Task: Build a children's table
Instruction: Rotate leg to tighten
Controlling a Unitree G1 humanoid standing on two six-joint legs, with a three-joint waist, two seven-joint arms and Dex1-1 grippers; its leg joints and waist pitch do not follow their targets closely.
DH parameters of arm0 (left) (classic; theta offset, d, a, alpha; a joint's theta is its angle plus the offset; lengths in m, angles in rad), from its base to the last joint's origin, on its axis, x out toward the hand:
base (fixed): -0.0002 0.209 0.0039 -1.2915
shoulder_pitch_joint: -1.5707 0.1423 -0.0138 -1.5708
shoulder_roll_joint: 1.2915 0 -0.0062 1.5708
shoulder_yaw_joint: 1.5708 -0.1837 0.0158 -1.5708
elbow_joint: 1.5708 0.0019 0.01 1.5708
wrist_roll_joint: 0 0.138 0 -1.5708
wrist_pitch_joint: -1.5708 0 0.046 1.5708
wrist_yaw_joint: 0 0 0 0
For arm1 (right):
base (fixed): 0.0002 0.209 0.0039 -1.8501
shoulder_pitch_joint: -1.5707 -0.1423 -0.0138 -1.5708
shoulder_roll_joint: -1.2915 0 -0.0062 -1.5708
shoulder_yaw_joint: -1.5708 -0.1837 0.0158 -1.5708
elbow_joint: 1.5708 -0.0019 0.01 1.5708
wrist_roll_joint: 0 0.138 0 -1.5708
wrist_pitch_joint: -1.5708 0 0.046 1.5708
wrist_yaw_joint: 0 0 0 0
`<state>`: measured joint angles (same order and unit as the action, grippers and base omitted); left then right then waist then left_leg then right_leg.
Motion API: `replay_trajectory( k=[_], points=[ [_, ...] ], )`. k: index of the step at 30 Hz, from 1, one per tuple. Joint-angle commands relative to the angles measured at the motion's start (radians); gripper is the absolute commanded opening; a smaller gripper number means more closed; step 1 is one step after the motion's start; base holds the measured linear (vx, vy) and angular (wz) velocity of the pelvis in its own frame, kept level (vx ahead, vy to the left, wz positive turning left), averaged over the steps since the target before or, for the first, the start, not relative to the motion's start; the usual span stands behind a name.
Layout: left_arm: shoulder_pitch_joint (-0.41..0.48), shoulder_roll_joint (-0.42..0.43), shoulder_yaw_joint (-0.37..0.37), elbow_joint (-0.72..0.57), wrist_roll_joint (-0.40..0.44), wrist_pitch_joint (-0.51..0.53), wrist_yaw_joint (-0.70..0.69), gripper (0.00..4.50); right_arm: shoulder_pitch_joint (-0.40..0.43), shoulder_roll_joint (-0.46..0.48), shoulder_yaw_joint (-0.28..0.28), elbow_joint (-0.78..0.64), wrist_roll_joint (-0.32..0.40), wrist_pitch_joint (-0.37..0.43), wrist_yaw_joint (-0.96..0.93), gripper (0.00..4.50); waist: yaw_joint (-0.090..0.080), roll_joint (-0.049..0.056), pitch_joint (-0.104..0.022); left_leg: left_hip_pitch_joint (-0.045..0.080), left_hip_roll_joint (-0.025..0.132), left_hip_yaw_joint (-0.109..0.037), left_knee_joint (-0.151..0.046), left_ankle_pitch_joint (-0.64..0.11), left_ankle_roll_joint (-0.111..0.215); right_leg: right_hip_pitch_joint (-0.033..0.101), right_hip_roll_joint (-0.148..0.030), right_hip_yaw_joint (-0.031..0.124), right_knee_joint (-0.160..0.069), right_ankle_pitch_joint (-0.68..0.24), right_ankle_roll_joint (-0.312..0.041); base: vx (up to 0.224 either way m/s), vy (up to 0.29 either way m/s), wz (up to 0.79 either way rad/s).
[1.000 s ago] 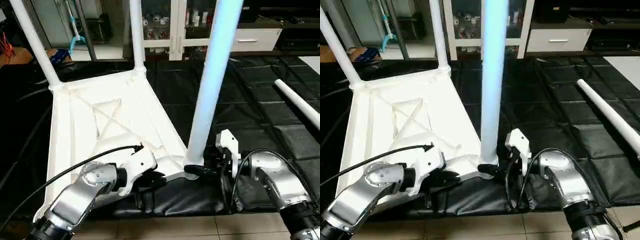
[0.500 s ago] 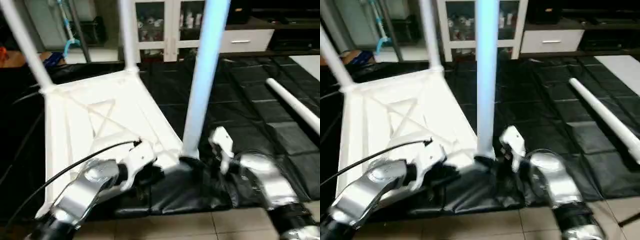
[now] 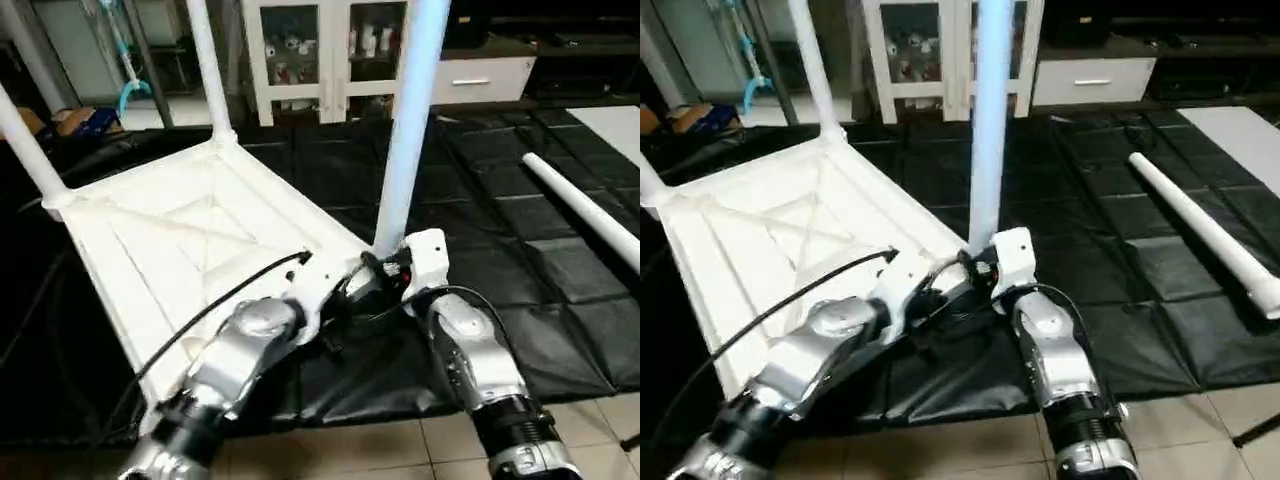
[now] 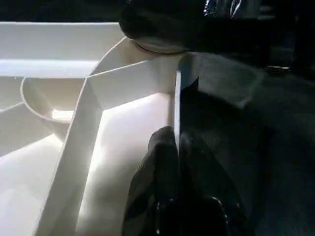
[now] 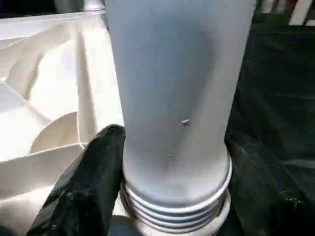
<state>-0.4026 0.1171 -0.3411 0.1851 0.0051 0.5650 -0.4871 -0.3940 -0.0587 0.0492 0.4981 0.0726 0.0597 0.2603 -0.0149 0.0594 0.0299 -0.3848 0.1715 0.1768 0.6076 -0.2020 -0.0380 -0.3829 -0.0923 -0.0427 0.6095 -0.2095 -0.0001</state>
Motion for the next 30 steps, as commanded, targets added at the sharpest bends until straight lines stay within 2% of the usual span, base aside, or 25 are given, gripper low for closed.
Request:
replay_trajectory(
  k=[1,2,3,4,7,10,11,13,15,17,19,20,22,28,30],
  points=[
    [-0.012,0.004,0.019,0.061,0.037,0.012,0.06,0.0,0.001,0.03,0.055,0.003,-0.012,-0.012,0.03,2.67,0.003,-0.01,-0.045,0.009,0.046,-0.021,-0.092,-0.268,0.011,0.025,-0.045,0.031,-0.086,-0.197,-0.183,0.0,0.0,0.0],
    [-0.008,0.009,0.016,0.057,0.036,0.012,0.053,0.0,0.003,0.031,0.049,-0.005,0.005,-0.008,0.048,2.67,0.005,-0.009,-0.046,0.01,0.047,-0.02,-0.091,-0.254,0.018,0.025,-0.045,0.031,-0.084,-0.173,-0.188,0.0,0.0,0.0],
    [-0.005,0.012,0.014,0.054,0.036,0.011,0.048,0.0,0.004,0.032,0.046,-0.011,0.016,-0.005,0.061,3.23,0.005,-0.009,-0.046,0.008,0.047,-0.02,-0.09,-0.239,0.028,0.028,-0.045,0.031,-0.081,-0.151,-0.194,0.0,0.0,0.0],
    [0.001,0.02,0.01,0.047,0.035,0.01,0.038,0.0,0.007,0.031,0.043,-0.023,0.027,-0.004,0.077,3.37,0.006,-0.007,-0.046,0.008,0.047,-0.02,-0.09,-0.234,0.031,0.029,-0.045,0.03,-0.081,-0.145,-0.196,0.0,0.0,0.0],
    [0.03,0.06,-0.012,0.009,0.026,-0.001,-0.018,0.0,0.011,0.015,0.036,-0.057,0.069,-0.002,0.152,3.43,0.008,-0.009,-0.045,0.007,0.049,-0.02,-0.091,-0.226,0.044,0.032,-0.046,0.029,-0.08,-0.133,-0.204,0.0,0.0,0.0],
    [0.051,0.097,-0.034,-0.021,0.024,-0.02,-0.071,0.0,0.01,-0.009,0.035,-0.076,0.086,0.009,0.206,3.83,0.003,-0.008,-0.046,0.007,0.048,-0.019,-0.09,-0.221,0.048,0.032,-0.045,0.029,-0.078,-0.128,-0.212,0.0,0.0,0.0],
    [0.051,0.097,-0.034,-0.021,0.024,-0.02,-0.071,0.0,0.01,-0.009,0.035,-0.076,0.086,0.009,0.206,3.83,0.003,-0.008,-0.046,0.008,0.049,-0.02,-0.089,-0.219,0.05,0.033,-0.046,0.029,-0.078,-0.125,-0.215,0.0,0.0,0.0],
    [0.075,0.137,-0.051,-0.058,0.015,-0.034,-0.127,0.0,0.012,-0.047,0.043,-0.096,0.099,0.019,0.276,3.88,0.002,-0.008,-0.046,0.007,0.05,-0.02,-0.09,-0.221,0.054,0.034,-0.046,0.029,-0.077,-0.124,-0.22,0.0,0.0,0.0],
    [0.118,0.213,-0.082,-0.128,-0.009,-0.064,-0.238,0.0,0.024,-0.125,0.062,-0.139,0.127,0.04,0.413,4.2,0.003,-0.006,-0.045,0.007,0.053,-0.021,-0.09,-0.204,0.061,0.036,-0.044,0.028,-0.073,-0.095,-0.223,0.0,0.0,0.0],
    [0.157,0.275,-0.098,-0.193,-0.043,-0.079,-0.328,0.0,0.038,-0.195,0.073,-0.179,0.164,0.065,0.537,4.2,0.006,-0.002,-0.046,0.013,0.054,-0.019,-0.089,-0.21,0.067,0.033,-0.043,0.028,-0.071,-0.082,-0.232,0.0,0.0,0.0],
    [0.178,0.308,-0.103,-0.229,-0.065,-0.081,-0.373,0.0,0.046,-0.234,0.078,-0.196,0.181,0.072,0.603,4.2,0.01,-0.005,-0.044,0.013,0.055,-0.019,-0.089,-0.204,0.077,0.035,-0.041,0.028,-0.068,-0.062,-0.237,0.0,0.0,0.0],
    [0.204,0.351,-0.109,-0.275,-0.091,-0.078,-0.426,0.0,0.053,-0.292,0.087,-0.203,0.19,0.063,0.698,4.2,0.02,-0.001,-0.045,0.02,0.057,-0.017,-0.089,-0.204,0.078,0.031,-0.04,0.028,-0.068,-0.058,-0.246,0.0,0.0,0.0],
    [0.211,0.362,-0.11,-0.284,-0.095,-0.078,-0.435,0.0,0.053,-0.313,0.091,-0.194,0.186,0.052,0.733,4.2,0.028,-0.001,-0.042,0.023,0.057,-0.013,-0.089,-0.208,0.078,0.027,-0.039,0.03,-0.069,-0.058,-0.252,0.0,0.0,0.0],
    [0.218,0.373,-0.108,-0.292,-0.094,-0.082,-0.444,0.0,0.048,-0.349,0.107,-0.166,0.167,0.031,0.801,4.2,0.037,-0.008,-0.045,0.022,0.054,-0.01,-0.087,-0.196,0.062,0.032,-0.043,0.033,-0.068,-0.068,-0.249,0.0,0.0,0.0],
    [0.221,0.381,-0.107,-0.303,-0.099,-0.081,-0.452,0.0,0.052,-0.373,0.132,-0.163,0.164,0.029,0.842,4.2,0.04,-0.008,-0.046,0.021,0.053,-0.01,-0.084,-0.179,0.067,0.033,-0.043,0.033,-0.066,-0.061,-0.249,0.0,0.0,0.0]
  ],
)
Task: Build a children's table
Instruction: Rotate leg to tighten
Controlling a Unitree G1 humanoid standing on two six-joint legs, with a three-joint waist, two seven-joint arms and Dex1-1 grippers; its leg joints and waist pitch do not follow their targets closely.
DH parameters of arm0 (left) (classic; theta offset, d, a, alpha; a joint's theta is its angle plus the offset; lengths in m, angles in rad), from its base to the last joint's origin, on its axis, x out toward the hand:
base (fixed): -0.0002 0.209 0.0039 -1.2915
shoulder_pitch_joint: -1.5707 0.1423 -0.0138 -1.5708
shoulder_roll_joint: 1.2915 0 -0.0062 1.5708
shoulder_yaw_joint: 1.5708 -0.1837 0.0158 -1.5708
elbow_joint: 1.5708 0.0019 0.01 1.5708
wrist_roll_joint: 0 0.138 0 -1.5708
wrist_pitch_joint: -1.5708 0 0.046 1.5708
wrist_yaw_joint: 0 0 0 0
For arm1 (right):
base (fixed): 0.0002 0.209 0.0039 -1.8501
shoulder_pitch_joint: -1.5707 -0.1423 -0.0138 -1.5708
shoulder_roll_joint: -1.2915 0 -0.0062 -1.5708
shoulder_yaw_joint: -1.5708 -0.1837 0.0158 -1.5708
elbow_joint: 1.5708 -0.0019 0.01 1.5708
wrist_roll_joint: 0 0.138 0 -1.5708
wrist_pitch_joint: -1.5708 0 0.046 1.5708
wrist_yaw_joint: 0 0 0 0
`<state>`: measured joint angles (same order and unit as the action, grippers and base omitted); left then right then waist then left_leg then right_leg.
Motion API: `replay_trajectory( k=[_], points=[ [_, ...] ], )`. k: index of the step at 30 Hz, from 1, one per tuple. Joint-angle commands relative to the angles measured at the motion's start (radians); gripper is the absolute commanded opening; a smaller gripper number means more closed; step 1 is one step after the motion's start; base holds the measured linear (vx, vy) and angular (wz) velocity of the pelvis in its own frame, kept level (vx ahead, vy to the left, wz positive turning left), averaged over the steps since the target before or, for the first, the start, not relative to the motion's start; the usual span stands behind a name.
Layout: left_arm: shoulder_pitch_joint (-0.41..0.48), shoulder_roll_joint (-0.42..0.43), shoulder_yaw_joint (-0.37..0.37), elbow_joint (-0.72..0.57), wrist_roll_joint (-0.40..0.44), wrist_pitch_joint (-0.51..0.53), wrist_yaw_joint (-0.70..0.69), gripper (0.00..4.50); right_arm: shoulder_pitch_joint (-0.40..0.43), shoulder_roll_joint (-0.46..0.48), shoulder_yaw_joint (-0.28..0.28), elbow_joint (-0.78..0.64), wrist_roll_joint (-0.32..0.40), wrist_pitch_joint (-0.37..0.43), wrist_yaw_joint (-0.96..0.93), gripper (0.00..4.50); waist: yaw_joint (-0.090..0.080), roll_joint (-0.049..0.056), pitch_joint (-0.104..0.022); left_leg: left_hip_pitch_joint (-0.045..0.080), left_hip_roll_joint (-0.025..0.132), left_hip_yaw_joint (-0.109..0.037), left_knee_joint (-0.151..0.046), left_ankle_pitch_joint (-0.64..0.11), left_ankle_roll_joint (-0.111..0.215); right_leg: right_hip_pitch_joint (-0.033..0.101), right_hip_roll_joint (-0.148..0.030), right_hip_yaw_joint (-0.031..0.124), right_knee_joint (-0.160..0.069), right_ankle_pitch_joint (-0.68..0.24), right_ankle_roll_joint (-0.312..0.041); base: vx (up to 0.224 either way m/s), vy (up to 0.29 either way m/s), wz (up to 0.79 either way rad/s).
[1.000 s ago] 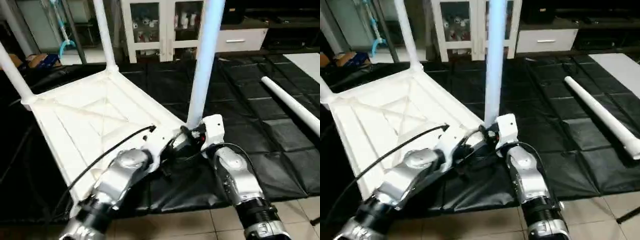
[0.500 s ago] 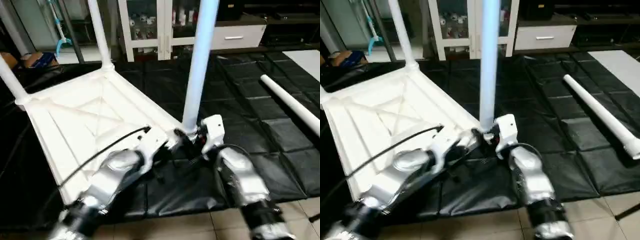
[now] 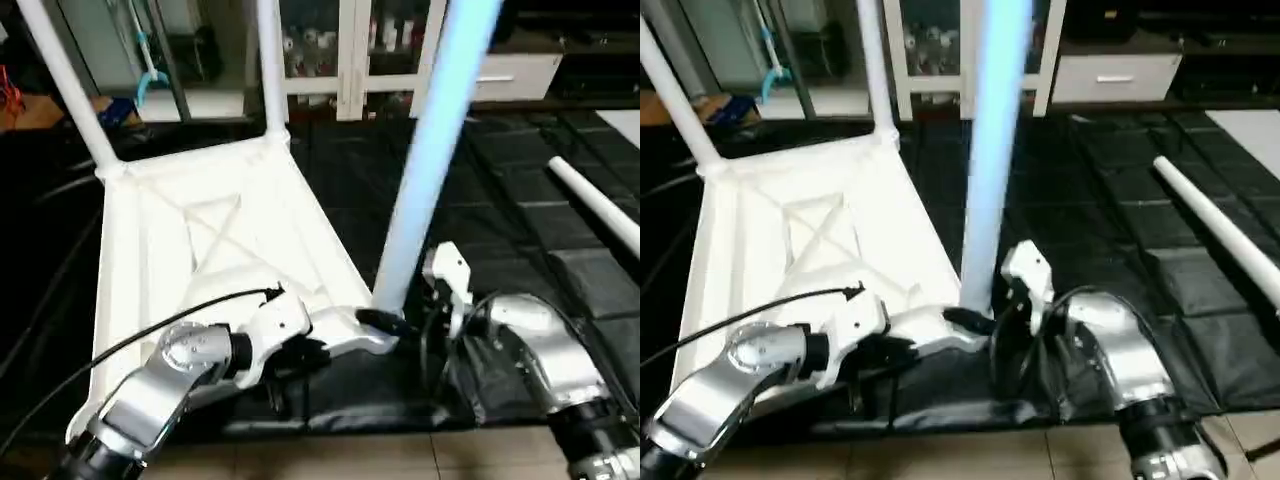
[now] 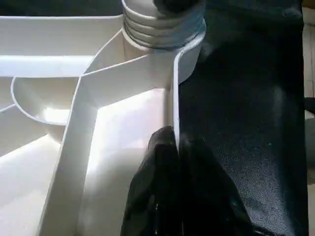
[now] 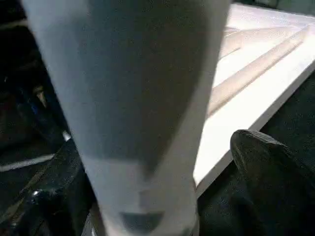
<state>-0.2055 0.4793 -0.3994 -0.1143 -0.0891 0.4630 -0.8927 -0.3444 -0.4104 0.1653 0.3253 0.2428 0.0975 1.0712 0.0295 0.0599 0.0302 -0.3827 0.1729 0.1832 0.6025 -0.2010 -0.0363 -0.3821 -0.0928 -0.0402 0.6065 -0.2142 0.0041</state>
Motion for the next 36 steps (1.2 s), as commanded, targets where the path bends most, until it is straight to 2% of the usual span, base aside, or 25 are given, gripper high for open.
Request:
replay_trajectory(
  k=[1,2,5,10,12,14,17,22,26,29,31,32,34,35,36],
  points=[
    [0.024,0.018,-0.049,-0.004,-0.005,0.021,-0.046,0.0,0.002,-0.021,0.015,0.01,-0.006,-0.009,0.031,4.2,-0.003,-0.008,-0.048,0.019,0.051,-0.017,-0.079,-0.175,0.068,0.033,-0.042,0.03,-0.062,-0.05,-0.254,0.0,0.0,0.0],
    [0.024,0.024,-0.048,-0.008,-0.007,0.022,-0.05,0.0,0.012,-0.037,0.035,0.004,-0.01,-0.007,0.061,4.2,-0.003,-0.014,-0.048,0.018,0.051,-0.017,-0.077,-0.166,0.073,0.034,-0.042,0.029,-0.062,-0.041,-0.254,0.0,0.0,0.0],
    [0.024,0.027,-0.047,-0.005,-0.003,0.02,-0.054,0.0,0.018,-0.04,0.038,0.005,-0.018,-0.013,0.073,4.2,0.0,-0.01,-0.048,0.017,0.052,-0.016,-0.074,-0.141,0.091,0.033,-0.043,0.03,-0.059,-0.017,-0.262,0.0,0.0,0.0],
    [0.023,0.029,-0.046,-0.003,-0.001,0.018,-0.056,0.0,0.011,-0.026,0.017,0.029,-0.024,-0.027,0.05,4.07,-0.001,-0.009,-0.048,0.019,0.052,-0.017,-0.076,-0.162,0.081,0.033,-0.042,0.028,-0.061,-0.051,-0.263,0.0,0.0,0.0],
    [0.022,0.029,-0.047,-0.003,-0.002,0.018,-0.056,0.0,0.006,-0.021,0.011,0.037,-0.021,-0.031,0.041,3.72,-0.001,-0.01,-0.049,0.019,0.051,-0.017,-0.075,-0.16,0.079,0.034,-0.041,0.028,-0.06,-0.048,-0.262,0.0,0.0,0.0],
    [0.02,0.029,-0.048,-0.002,-0.003,0.017,-0.056,0.0,0.003,-0.018,0.008,0.042,-0.018,-0.035,0.039,3.69,-0.001,-0.009,-0.049,0.019,0.052,-0.017,-0.075,-0.16,0.08,0.033,-0.041,0.028,-0.06,-0.045,-0.262,0.0,0.0,0.0],
    [0.02,0.028,-0.048,-0.002,-0.003,0.018,-0.059,0.0,-0.004,-0.011,0.003,0.049,-0.01,-0.043,0.041,3.32,-0.002,-0.009,-0.049,0.018,0.051,-0.017,-0.075,-0.156,0.083,0.033,-0.041,0.028,-0.059,-0.038,-0.265,0.0,0.0,0.0],
    [0.021,0.028,-0.049,-0.002,-0.003,0.021,-0.058,0.0,-0.003,-0.006,0.004,0.056,-0.006,-0.046,0.046,3.01,-0.002,-0.009,-0.049,0.019,0.052,-0.017,-0.074,-0.165,0.081,0.033,-0.041,0.028,-0.059,-0.05,-0.264,0.0,0.0,0.0],
    [0.014,0.013,-0.048,0.016,0.017,0.051,-0.018,0.0,0.006,0.017,0.002,0.065,-0.035,-0.054,-0.027,2.78,-0.003,-0.009,-0.048,0.018,0.051,-0.017,-0.074,-0.158,0.08,0.032,-0.04,0.028,-0.059,-0.049,-0.264,0.0,0.0,0.0],
    [-0.012,-0.031,-0.038,0.061,0.045,0.081,0.054,0.0,0.022,0.042,0.022,0.072,-0.086,-0.06,-0.102,2.74,-0.007,-0.01,-0.043,0.02,0.05,-0.017,-0.08,-0.21,0.054,0.031,-0.041,0.029,-0.068,-0.131,-0.25,0.0,0.0,0.0],
    [-0.036,-0.08,-0.023,0.099,0.064,0.106,0.125,0.0,0.03,0.069,0.031,0.082,-0.125,-0.058,-0.179,2.72,-0.009,-0.009,-0.038,0.024,0.05,-0.019,-0.086,-0.284,0.021,0.026,-0.042,0.03,-0.077,-0.234,-0.224,0.0,0.0,0.0],
    [-0.036,-0.08,-0.023,0.099,0.064,0.106,0.125,0.0,0.03,0.069,0.031,0.082,-0.125,-0.058,-0.179,2.72,-0.009,-0.009,-0.038,0.024,0.05,-0.019,-0.086,-0.284,0.021,0.026,-0.042,0.03,-0.077,-0.234,-0.224,0.0,0.0,0.0],
    [-0.073,-0.156,0.004,0.156,0.091,0.137,0.24,0.0,0.022,0.123,0.017,0.113,-0.163,-0.034,-0.328,2.72,-0.017,-0.013,-0.025,0.034,0.046,-0.025,-0.093,-0.415,-0.031,0.015,-0.044,0.031,-0.098,-0.432,-0.163,0.0,0.0,0.0],
    [-0.093,-0.188,0.015,0.187,0.101,0.152,0.284,0.0,0.015,0.151,0.007,0.127,-0.178,-0.02,-0.404,2.72,-0.021,-0.01,-0.024,0.037,0.045,-0.026,-0.094,-0.431,-0.041,0.01,-0.044,0.033,-0.099,-0.456,-0.154,-0.051,0.0,0.0],
    [-0.125,-0.241,0.037,0.235,0.111,0.172,0.358,0.0,0.002,0.196,-0.011,0.151,-0.204,0.005,-0.537,2.72,-0.029,-0.01,-0.025,0.042,0.041,-0.032,-0.094,-0.477,-0.057,0.005,-0.044,0.028,-0.109,-0.523,-0.121,-0.051,0.0,0.0]
  ],
)
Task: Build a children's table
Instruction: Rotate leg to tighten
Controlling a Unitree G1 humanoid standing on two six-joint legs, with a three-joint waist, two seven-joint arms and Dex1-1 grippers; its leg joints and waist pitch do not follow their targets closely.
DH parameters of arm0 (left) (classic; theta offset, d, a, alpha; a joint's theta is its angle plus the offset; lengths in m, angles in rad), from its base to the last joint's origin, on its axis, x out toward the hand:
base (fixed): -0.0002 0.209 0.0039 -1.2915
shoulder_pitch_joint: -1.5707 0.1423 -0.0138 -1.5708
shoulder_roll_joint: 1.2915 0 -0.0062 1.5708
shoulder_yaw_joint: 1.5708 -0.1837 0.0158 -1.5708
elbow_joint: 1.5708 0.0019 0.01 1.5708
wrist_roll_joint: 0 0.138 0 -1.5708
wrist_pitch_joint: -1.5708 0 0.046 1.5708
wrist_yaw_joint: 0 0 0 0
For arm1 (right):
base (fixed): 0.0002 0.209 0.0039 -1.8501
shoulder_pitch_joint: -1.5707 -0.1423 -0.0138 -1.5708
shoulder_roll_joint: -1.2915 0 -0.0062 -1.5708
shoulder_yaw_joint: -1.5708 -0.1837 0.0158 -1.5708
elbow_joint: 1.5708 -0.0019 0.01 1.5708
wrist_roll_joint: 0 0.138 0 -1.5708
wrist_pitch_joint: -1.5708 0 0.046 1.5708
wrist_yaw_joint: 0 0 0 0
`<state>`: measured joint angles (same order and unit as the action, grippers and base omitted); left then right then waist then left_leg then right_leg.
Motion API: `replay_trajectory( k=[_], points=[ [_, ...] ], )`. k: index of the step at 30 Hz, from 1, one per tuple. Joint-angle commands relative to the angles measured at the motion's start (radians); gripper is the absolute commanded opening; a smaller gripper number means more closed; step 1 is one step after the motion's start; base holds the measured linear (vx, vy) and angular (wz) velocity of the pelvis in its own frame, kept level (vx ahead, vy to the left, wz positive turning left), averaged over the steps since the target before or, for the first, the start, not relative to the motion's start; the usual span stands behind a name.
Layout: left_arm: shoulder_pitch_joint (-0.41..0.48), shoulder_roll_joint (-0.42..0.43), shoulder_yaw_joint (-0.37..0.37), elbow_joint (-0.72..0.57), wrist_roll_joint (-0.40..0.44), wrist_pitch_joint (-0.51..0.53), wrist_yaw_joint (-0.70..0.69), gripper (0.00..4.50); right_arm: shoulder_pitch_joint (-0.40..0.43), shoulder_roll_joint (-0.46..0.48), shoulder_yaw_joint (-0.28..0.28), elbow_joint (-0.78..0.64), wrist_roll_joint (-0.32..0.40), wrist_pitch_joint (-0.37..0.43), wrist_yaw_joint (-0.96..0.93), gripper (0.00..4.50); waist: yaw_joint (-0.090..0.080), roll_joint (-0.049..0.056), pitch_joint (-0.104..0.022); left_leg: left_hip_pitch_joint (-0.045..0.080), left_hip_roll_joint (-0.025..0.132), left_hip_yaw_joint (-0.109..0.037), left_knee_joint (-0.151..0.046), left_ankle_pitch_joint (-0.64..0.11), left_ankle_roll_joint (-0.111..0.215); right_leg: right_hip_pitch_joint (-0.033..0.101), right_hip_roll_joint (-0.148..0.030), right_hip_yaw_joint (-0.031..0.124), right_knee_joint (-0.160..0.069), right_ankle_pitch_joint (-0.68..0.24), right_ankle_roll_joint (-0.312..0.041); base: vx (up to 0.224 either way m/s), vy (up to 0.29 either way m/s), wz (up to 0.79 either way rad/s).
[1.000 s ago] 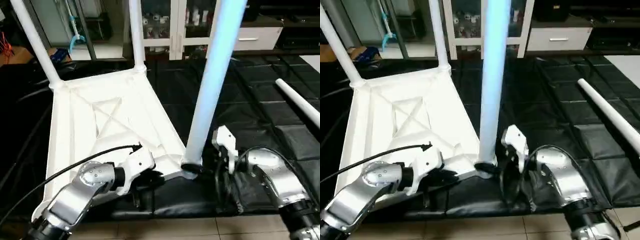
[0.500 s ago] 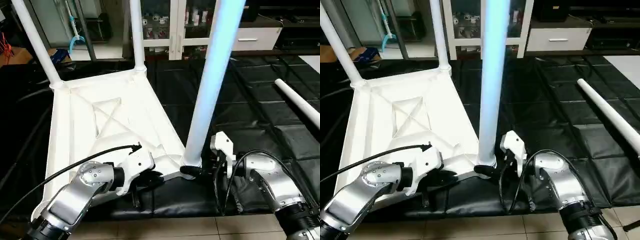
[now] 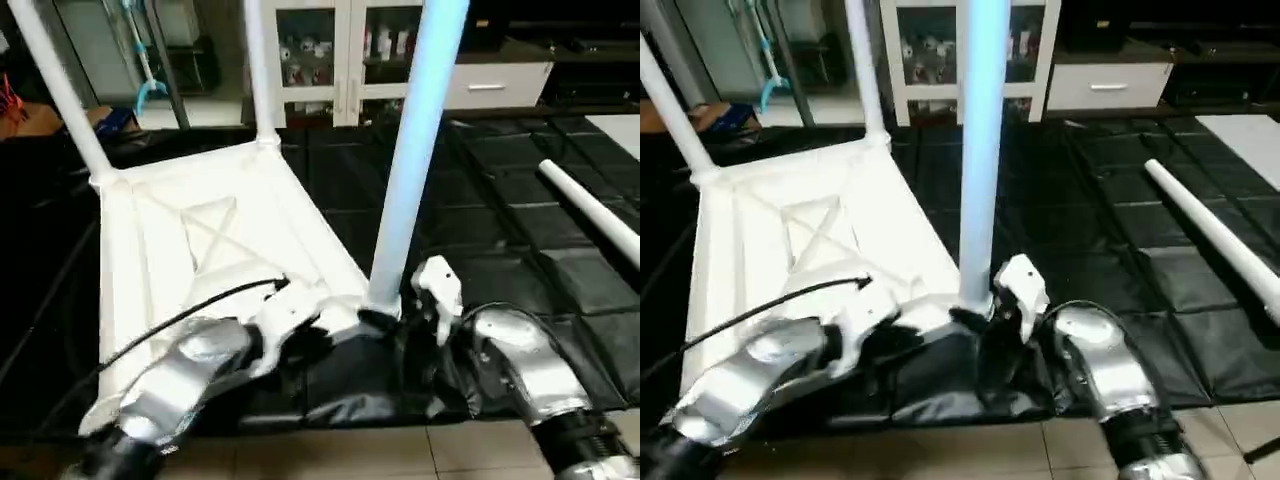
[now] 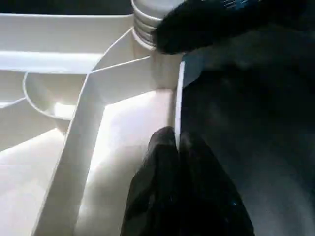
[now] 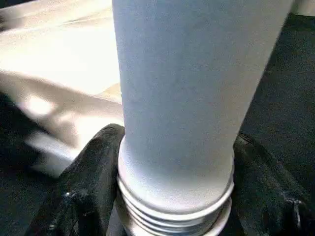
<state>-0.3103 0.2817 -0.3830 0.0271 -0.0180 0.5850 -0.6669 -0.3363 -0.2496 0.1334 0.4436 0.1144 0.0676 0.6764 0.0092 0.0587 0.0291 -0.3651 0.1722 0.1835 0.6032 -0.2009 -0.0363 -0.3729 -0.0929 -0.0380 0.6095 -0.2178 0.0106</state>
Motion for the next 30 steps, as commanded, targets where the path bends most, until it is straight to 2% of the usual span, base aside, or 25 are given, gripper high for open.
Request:
replay_trajectory(
  k=[1,2,3,4,6,7,8,10,14,15,17,19,21,22,23,24,25,26,27,30],
  points=[
    [-0.036,-0.074,0.035,0.12,0.045,0.058,0.174,0.0,-0.013,0.059,0.01,0.045,-0.091,0.05,-0.218,2.72,-0.014,-0.01,-0.021,0.025,0.04,-0.033,-0.094,-0.488,-0.06,-0.008,-0.042,0.025,-0.117,-0.541,-0.117,-0.066,0.003,0.01],
    [-0.036,-0.074,0.035,0.12,0.045,0.058,0.174,0.0,-0.013,0.059,0.01,0.045,-0.091,0.05,-0.218,2.72,-0.018,-0.01,-0.022,0.025,0.038,-0.034,-0.094,-0.492,-0.063,-0.009,-0.042,0.023,-0.118,-0.553,-0.108,-0.058,0.012,-0.03],
    [-0.055,-0.107,0.044,0.151,0.048,0.057,0.211,0.0,-0.02,0.089,-0.002,0.054,-0.104,0.071,-0.293,2.72,-0.019,-0.012,-0.026,0.021,0.038,-0.04,-0.096,-0.487,-0.059,-0.003,-0.045,0.021,-0.12,-0.556,-0.092,-0.058,0.012,-0.03],
    [-0.059,-0.114,0.045,0.159,0.049,0.055,0.219,0.0,-0.021,0.096,-0.004,0.056,-0.105,0.075,-0.307,2.72,-0.022,-0.008,-0.029,0.017,0.038,-0.041,-0.099,-0.476,-0.054,-0.001,-0.045,0.02,-0.12,-0.529,-0.09,0.0,0.0,0.0],
    [-0.086,-0.165,0.049,0.208,0.054,0.035,0.258,0.0,-0.027,0.147,0.005,0.051,-0.117,0.063,-0.353,2.72,-0.027,-0.006,-0.029,0.013,0.041,-0.04,-0.102,-0.476,-0.046,-0.002,-0.044,0.02,-0.122,-0.488,-0.097,0.0,0.0,0.0],
    [-0.092,-0.183,0.047,0.22,0.057,0.03,0.267,0.0,-0.027,0.17,0.008,0.043,-0.117,0.055,-0.364,2.72,-0.024,-0.005,-0.03,0.018,0.04,-0.038,-0.102,-0.481,-0.047,-0.007,-0.042,0.021,-0.123,-0.47,-0.102,0.0,0.0,0.0],
    [-0.092,-0.183,0.047,0.22,0.057,0.03,0.267,0.0,-0.027,0.17,0.008,0.043,-0.117,0.055,-0.364,2.72,-0.026,-0.007,-0.03,0.018,0.04,-0.037,-0.103,-0.481,-0.045,-0.007,-0.042,0.022,-0.124,-0.46,-0.105,0.0,0.0,0.0],
    [-0.094,-0.198,0.042,0.223,0.059,0.029,0.269,0.0,-0.03,0.193,0.015,0.036,-0.117,0.028,-0.367,2.72,-0.026,-0.005,-0.031,0.01,0.041,-0.04,-0.106,-0.476,-0.036,0.0,-0.044,0.022,-0.119,-0.432,-0.111,0.0,0.0,0.0],
    [-0.079,-0.18,0.039,0.208,0.062,0.029,0.257,0.0,-0.035,0.213,-0.011,0.025,-0.058,0.009,-0.343,2.72,-0.027,-0.003,-0.035,0.006,0.044,-0.037,-0.108,-0.443,-0.025,0.004,-0.043,0.024,-0.113,-0.347,-0.135,0.0,0.0,0.0],
    [-0.071,-0.159,0.034,0.195,0.061,0.023,0.239,0.0,-0.023,0.221,-0.024,-0.019,0.021,0.032,-0.254,2.72,-0.027,-0.002,-0.038,0.003,0.045,-0.036,-0.108,-0.416,-0.016,0.008,-0.044,0.025,-0.108,-0.305,-0.148,0.0,0.0,0.0],
    [-0.067,-0.147,0.031,0.187,0.062,0.022,0.228,0.0,-0.018,0.219,-0.03,-0.037,0.039,0.031,-0.232,3.42,-0.024,-0.002,-0.039,0.002,0.047,-0.032,-0.105,-0.384,-0.001,0.009,-0.045,0.026,-0.106,-0.261,-0.162,0.0,0.0,0.0],
    [-0.044,-0.099,0.011,0.138,0.06,0.002,0.165,0.0,-0.007,0.193,-0.038,-0.078,0.071,0.032,-0.167,3.44,-0.022,-0.003,-0.045,-0.006,0.05,-0.032,-0.101,-0.329,0.021,0.017,-0.048,0.026,-0.099,-0.22,-0.176,0.0,0.0,0.0],
    [-0.023,-0.049,-0.01,0.096,0.064,-0.017,0.114,0.0,-0.003,0.153,-0.034,-0.113,0.11,0.055,-0.071,3.74,-0.024,-0.002,-0.05,-0.015,0.051,-0.033,-0.098,-0.263,0.044,0.024,-0.046,0.021,-0.092,-0.158,-0.185,0.031,-0.016,-0.03],
    [-0.004,-0.011,-0.017,0.065,0.065,-0.016,0.083,0.0,-0.003,0.108,-0.028,-0.146,0.144,0.083,0.023,3.86,-0.024,-0.001,-0.049,-0.015,0.051,-0.03,-0.095,-0.238,0.058,0.023,-0.044,0.02,-0.088,-0.123,-0.197,0.0,0.0,0.0],
    [-0.001,-0.004,-0.018,0.06,0.064,-0.017,0.077,0.0,-0.003,0.1,-0.028,-0.151,0.15,0.089,0.039,3.86,-0.024,-0.001,-0.049,-0.016,0.051,-0.028,-0.093,-0.229,0.064,0.023,-0.045,0.02,-0.087,-0.109,-0.205,0.056,-0.033,-0.04],
    [0.015,0.024,-0.023,0.037,0.059,-0.026,0.046,0.0,0.001,0.066,-0.024,-0.181,0.181,0.121,0.107,3.95,-0.022,0.002,-0.052,-0.013,0.05,-0.026,-0.087,-0.198,0.075,0.025,-0.044,0.019,-0.083,-0.069,-0.22,0.0,0.0,0.0],
    [0.015,0.024,-0.023,0.037,0.059,-0.026,0.046,0.0,0.001,0.066,-0.024,-0.181,0.181,0.121,0.107,3.95,-0.019,0.001,-0.053,-0.011,0.051,-0.023,-0.083,-0.161,0.09,0.024,-0.044,0.02,-0.078,-0.022,-0.238,0.052,-0.029,0.0],
    [0.033,0.061,-0.029,0.008,0.048,-0.026,0.006,0.0,0.006,0.013,-0.018,-0.218,0.22,0.166,0.2,3.95,-0.015,0.002,-0.053,-0.009,0.05,-0.022,-0.081,-0.129,0.099,0.027,-0.045,0.018,-0.076,0.003,-0.255,0.0,0.0,0.0],
    [0.042,0.082,-0.033,-0.006,0.043,-0.036,-0.017,0.0,0.008,-0.022,-0.012,-0.232,0.229,0.18,0.248,4.25,-0.011,0.0,-0.053,-0.01,0.05,-0.024,-0.08,-0.121,0.104,0.032,-0.043,0.017,-0.074,0.011,-0.259,0.0,0.0,0.0],
    [0.071,0.142,-0.039,-0.057,0.014,-0.063,-0.093,0.0,0.004,-0.11,-0.009,-0.226,0.208,0.161,0.329,4.39,-0.001,0.004,-0.05,-0.006,0.054,-0.02,-0.079,-0.135,0.113,0.026,-0.044,0.018,-0.073,-0.012,-0.267,0.0,0.0,0.0]
  ],
)
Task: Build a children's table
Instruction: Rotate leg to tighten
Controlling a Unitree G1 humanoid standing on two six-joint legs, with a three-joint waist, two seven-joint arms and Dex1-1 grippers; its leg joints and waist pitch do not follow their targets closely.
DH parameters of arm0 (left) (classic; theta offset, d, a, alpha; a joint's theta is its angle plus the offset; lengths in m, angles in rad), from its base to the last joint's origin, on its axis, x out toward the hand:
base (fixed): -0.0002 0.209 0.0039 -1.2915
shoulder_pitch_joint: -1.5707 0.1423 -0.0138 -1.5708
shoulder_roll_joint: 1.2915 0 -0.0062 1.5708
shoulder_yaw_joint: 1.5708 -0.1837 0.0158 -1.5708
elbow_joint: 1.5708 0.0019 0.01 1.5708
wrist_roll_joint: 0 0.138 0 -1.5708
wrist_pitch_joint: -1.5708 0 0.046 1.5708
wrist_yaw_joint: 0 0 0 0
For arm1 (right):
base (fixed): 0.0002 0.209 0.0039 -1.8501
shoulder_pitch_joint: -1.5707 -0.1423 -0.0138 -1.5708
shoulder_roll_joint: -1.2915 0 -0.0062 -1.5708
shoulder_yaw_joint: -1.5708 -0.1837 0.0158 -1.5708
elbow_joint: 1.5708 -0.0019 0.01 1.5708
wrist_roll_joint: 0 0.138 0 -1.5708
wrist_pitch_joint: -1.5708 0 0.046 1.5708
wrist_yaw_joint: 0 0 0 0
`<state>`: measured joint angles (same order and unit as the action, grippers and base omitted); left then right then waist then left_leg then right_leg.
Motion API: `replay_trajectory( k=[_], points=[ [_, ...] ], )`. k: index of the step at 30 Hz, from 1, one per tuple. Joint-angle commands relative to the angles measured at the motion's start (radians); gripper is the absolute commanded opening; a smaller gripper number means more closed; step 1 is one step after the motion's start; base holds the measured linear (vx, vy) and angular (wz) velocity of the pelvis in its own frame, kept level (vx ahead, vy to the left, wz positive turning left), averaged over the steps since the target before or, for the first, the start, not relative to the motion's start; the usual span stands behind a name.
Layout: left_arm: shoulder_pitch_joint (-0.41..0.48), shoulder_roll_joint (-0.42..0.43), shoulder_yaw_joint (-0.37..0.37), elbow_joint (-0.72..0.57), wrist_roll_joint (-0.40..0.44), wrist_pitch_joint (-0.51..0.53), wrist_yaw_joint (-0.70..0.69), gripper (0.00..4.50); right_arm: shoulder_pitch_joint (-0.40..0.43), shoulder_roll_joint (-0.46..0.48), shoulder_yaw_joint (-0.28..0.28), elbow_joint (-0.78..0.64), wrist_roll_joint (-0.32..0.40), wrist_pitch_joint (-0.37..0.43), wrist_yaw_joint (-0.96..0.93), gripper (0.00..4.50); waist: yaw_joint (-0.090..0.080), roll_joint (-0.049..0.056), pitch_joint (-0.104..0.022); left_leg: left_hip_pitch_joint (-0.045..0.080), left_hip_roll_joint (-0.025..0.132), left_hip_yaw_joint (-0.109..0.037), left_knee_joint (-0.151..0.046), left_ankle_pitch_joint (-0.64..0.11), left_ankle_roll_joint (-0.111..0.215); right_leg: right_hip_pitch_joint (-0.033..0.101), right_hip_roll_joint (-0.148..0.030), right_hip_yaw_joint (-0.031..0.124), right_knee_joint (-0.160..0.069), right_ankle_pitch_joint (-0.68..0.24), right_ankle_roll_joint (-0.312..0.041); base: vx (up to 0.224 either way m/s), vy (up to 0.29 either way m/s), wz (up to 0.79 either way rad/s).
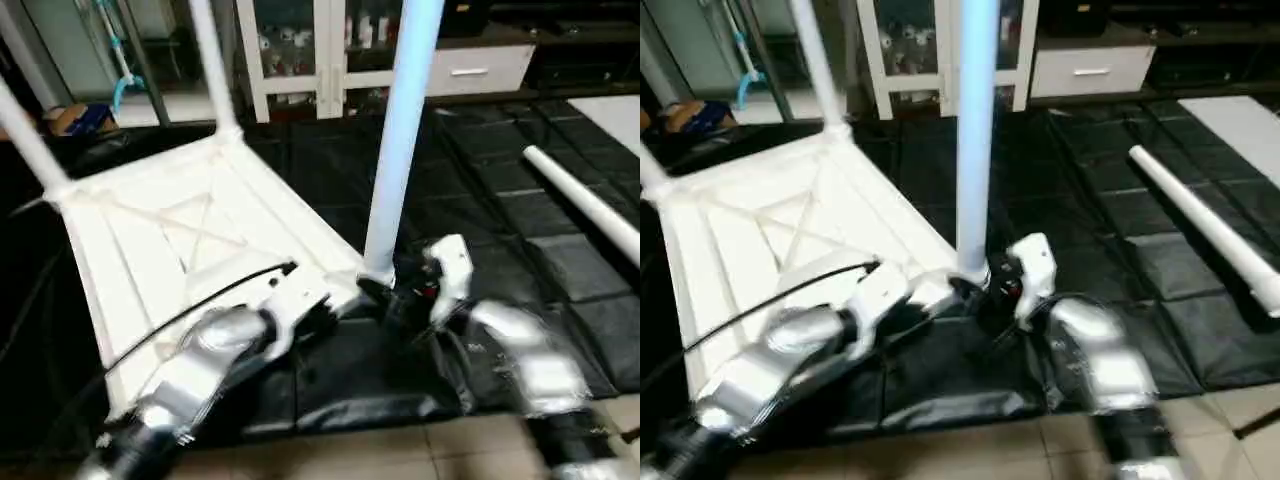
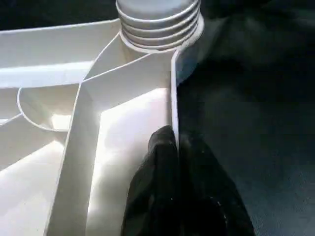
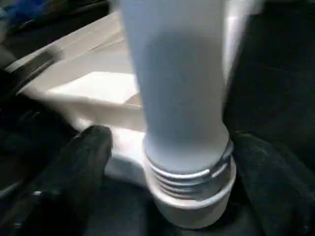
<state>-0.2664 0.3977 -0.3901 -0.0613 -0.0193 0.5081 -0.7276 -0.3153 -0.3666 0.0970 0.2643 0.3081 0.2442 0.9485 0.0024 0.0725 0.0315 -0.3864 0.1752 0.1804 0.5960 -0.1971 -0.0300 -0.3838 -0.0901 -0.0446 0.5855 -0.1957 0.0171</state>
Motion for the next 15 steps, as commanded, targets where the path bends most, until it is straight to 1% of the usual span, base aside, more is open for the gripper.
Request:
replay_trajectory(
  k=[1,2,5,6,8,9,10,11,12,13,15],
  points=[
    [0.032,0.036,-0.034,0.022,0.01,0.003,-0.048,0.0,-0.02,-0.004,0.026,-0.041,0.008,-0.024,0.064,4.39,0.005,-0.01,-0.051,0.016,0.05,-0.016,-0.073,-0.15,0.103,0.034,-0.045,0.025,-0.049,-0.046,-0.273,0.0,0.0,0.0],
    [0.045,0.052,-0.035,-0.001,-0.007,0.011,-0.074,0.0,-0.023,-0.024,0.024,-0.032,0.009,-0.017,0.092,4.39,0.005,-0.011,-0.051,0.018,0.051,-0.016,-0.075,-0.159,0.096,0.034,-0.045,0.026,-0.049,-0.059,-0.274,0.0,0.0,0.0],
    [0.054,0.065,-0.041,-0.018,-0.021,-0.007,-0.106,0.0,-0.025,-0.041,0.03,-0.021,-0.001,-0.025,0.114,4.39,0.008,-0.01,-0.05,0.024,0.052,-0.015,-0.077,-0.181,0.075,0.031,-0.043,0.027,-0.051,-0.083,-0.276,0.0,0.0,0.0],
    [0.063,0.078,-0.048,-0.039,-0.032,-0.018,-0.127,0.0,-0.023,-0.063,0.049,-0.013,-0.014,-0.028,0.154,4.39,0.01,-0.011,-0.05,0.026,0.052,-0.013,-0.078,-0.19,0.068,0.03,-0.042,0.028,-0.051,-0.086,-0.274,0.0,0.0,0.0],
    [0.065,0.08,-0.049,-0.044,-0.034,-0.017,-0.131,0.0,-0.021,-0.067,0.052,-0.013,-0.015,-0.026,0.162,4.39,0.011,-0.011,-0.051,0.025,0.052,-0.012,-0.078,-0.188,0.067,0.031,-0.042,0.028,-0.049,-0.081,-0.273,0.0,0.0,0.0],
    [0.069,0.086,-0.053,-0.058,-0.04,-0.01,-0.142,0.0,-0.017,-0.076,0.067,-0.01,-0.026,-0.031,0.176,4.39,0.014,-0.013,-0.051,0.026,0.052,-0.011,-0.077,-0.182,0.066,0.031,-0.043,0.029,-0.048,-0.074,-0.272,0.0,0.0,0.0],
    [0.073,0.092,-0.056,-0.067,-0.043,-0.005,-0.151,0.0,-0.015,-0.082,0.08,-0.006,-0.034,-0.039,0.18,4.39,0.015,-0.018,-0.051,0.024,0.052,-0.009,-0.076,-0.18,0.067,0.032,-0.045,0.03,-0.048,-0.075,-0.272,0.0,0.0,0.0],
    [0.074,0.094,-0.055,-0.07,-0.044,-0.005,-0.153,0.0,-0.016,-0.08,0.083,0.0,-0.039,-0.043,0.181,4.39,0.016,-0.017,-0.051,0.024,0.051,-0.009,-0.076,-0.177,0.068,0.032,-0.045,0.03,-0.048,-0.077,-0.272,0.0,0.0,0.0],
    [0.075,0.095,-0.054,-0.071,-0.044,-0.006,-0.153,0.0,-0.017,-0.077,0.086,0.006,-0.046,-0.048,0.179,4.23,0.016,-0.016,-0.05,0.024,0.051,-0.008,-0.075,-0.176,0.07,0.03,-0.046,0.031,-0.049,-0.082,-0.271,0.0,0.0,0.0],
    [0.077,0.096,-0.055,-0.071,-0.044,-0.006,-0.154,0.0,-0.019,-0.071,0.088,0.019,-0.058,-0.058,0.168,4.23,0.017,-0.018,-0.051,0.026,0.051,-0.007,-0.073,-0.172,0.07,0.029,-0.046,0.032,-0.049,-0.083,-0.272,0.0,0.0,0.0],
    [0.078,0.096,-0.055,-0.072,-0.044,-0.006,-0.155,0.0,-0.021,-0.069,0.089,0.025,-0.062,-0.062,0.165,4.03,0.021,-0.018,-0.051,0.024,0.05,-0.007,-0.072,-0.168,0.071,0.031,-0.046,0.032,-0.049,-0.091,-0.27,0.0,0.0,0.0]
  ],
)
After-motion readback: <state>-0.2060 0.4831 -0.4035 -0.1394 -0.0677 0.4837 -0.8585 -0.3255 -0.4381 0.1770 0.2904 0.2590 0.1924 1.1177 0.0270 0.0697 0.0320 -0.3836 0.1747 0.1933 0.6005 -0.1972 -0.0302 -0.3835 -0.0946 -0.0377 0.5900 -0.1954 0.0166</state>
